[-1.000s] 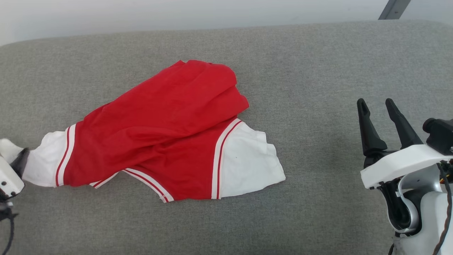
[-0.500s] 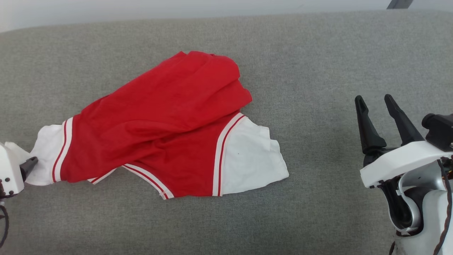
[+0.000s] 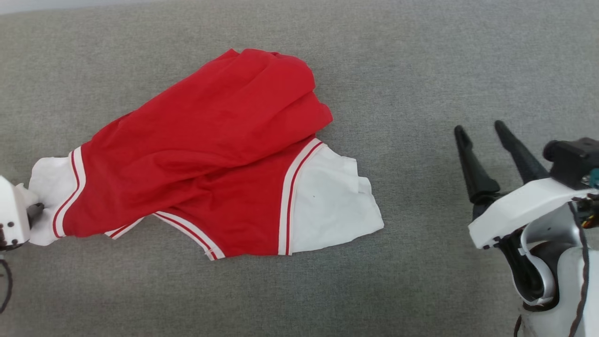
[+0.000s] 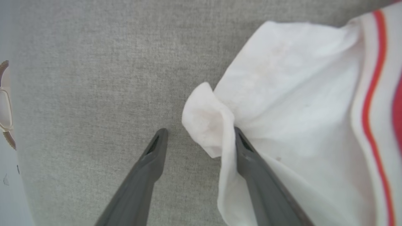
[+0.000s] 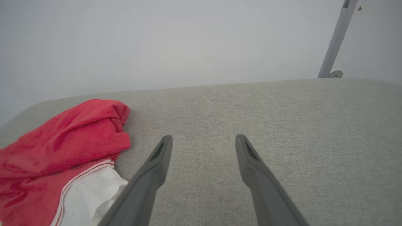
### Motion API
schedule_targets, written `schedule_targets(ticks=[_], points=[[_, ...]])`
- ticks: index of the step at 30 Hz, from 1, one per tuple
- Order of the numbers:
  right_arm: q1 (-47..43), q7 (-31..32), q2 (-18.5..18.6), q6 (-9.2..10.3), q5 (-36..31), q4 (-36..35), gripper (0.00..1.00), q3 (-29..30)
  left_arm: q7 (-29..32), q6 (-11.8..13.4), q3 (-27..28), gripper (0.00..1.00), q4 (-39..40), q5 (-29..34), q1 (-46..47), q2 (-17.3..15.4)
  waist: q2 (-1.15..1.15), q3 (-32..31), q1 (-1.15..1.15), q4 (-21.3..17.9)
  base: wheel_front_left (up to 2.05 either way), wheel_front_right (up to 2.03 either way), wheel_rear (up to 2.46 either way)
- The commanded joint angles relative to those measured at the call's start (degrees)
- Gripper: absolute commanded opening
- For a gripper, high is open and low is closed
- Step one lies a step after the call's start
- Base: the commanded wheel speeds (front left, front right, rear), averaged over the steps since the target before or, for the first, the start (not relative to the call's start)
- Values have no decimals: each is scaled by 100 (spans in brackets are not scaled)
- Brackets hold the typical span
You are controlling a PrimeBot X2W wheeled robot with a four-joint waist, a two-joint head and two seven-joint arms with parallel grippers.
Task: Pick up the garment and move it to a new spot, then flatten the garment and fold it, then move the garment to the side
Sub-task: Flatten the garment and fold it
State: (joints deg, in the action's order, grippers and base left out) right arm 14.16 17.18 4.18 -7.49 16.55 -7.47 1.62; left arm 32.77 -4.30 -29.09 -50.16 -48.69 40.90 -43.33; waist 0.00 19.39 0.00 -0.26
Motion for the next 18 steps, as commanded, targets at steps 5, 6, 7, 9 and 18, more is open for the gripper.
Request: schedule_targets(ticks=[5, 6, 7, 9, 18], points=[[75, 467, 101, -1, 186, -54, 100, -284, 218, -123, -191, 0, -382, -50, -95, 364, 0, 10, 0, 105, 0, 0, 0], [86, 623, 138, -1, 215, -57, 100, -376, 168, -145, -170, 0, -414, -79, -54, 403, 0, 15, 0, 128, 0, 0, 0], [107, 783, 180, -1, 266, -61, 100, -477, 137, -159, -182, 0, -447, -82, -15, 428, 0, 23, 0, 157, 0, 0, 0], [160, 1171, 239, -1, 379, -50, 100, -653, 113, -205, -215, 0, -515, -86, 58, 476, 0, 35, 0, 213, 0, 0, 0], [459, 3202, 671, -1, 602, 20, 100, -1481, -136, -301, -346, 0, -677, -170, 417, 744, 0, 131, 0, 516, 0, 0, 0]])
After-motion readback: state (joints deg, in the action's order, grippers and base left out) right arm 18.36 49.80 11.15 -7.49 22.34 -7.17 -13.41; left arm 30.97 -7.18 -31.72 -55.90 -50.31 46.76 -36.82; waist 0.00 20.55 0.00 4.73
